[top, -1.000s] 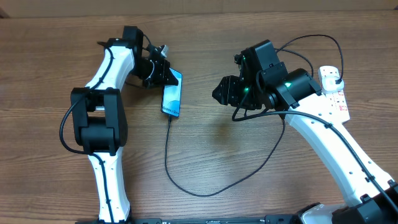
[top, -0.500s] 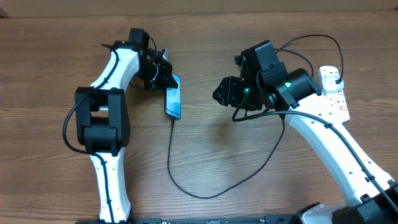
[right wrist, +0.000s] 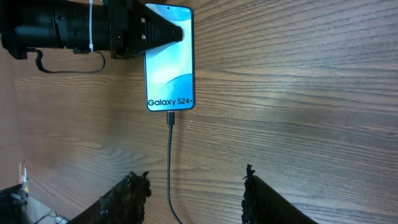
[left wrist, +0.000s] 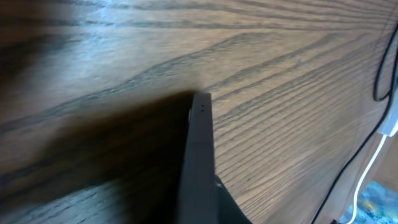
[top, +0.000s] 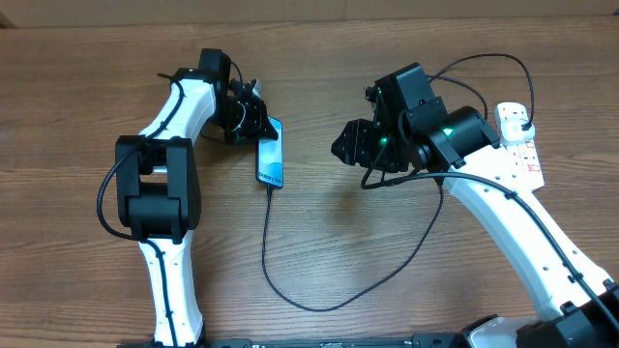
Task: Plug charger to phone and switch on socket
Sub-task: 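Lower the phone flat onto the table with the left gripper and release, then raise the left arm away and move the right gripper toward the power strip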
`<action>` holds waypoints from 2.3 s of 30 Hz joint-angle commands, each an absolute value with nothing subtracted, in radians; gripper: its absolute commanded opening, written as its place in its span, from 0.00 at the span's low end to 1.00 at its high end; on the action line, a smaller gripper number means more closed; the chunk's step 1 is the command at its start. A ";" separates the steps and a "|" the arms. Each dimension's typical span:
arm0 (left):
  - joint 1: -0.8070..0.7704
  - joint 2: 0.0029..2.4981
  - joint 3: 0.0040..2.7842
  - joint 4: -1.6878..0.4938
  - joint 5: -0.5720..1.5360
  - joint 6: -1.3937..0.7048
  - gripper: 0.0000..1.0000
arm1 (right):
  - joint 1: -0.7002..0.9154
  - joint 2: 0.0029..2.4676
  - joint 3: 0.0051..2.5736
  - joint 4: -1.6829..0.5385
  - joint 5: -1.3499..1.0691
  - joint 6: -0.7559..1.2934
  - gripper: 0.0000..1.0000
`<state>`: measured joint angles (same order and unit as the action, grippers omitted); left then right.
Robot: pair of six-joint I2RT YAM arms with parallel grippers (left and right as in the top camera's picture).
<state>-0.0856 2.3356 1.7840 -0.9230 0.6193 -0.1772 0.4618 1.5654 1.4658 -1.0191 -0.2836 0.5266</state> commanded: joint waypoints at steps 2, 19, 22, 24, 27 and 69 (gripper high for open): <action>-0.092 2.351 1.744 -0.937 0.512 -0.195 0.21 | 0.463 1.567 1.478 -1.019 -0.277 0.522 0.52; -0.092 2.351 1.744 -0.967 0.293 -0.195 0.56 | 0.463 1.567 1.478 -1.026 -0.277 0.522 0.52; -0.092 2.351 1.744 -0.971 0.251 -0.194 0.58 | 0.463 1.567 1.478 -1.028 -0.277 0.522 0.52; -0.092 2.351 1.744 -0.971 0.235 -0.194 0.59 | 0.463 1.567 1.478 -1.028 -0.277 0.522 0.52; -0.092 2.351 1.744 -0.972 0.225 -0.184 0.59 | 0.463 1.567 1.478 -1.029 -0.277 0.521 0.52; -0.060 1.762 2.111 -1.178 0.209 -0.138 1.00 | -0.770 1.589 1.238 -0.687 -0.737 0.507 0.04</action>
<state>-0.0574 1.7630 2.1139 -1.1820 0.2012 -0.1505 -0.7414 1.5509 1.2842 -0.7250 -0.6521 0.4786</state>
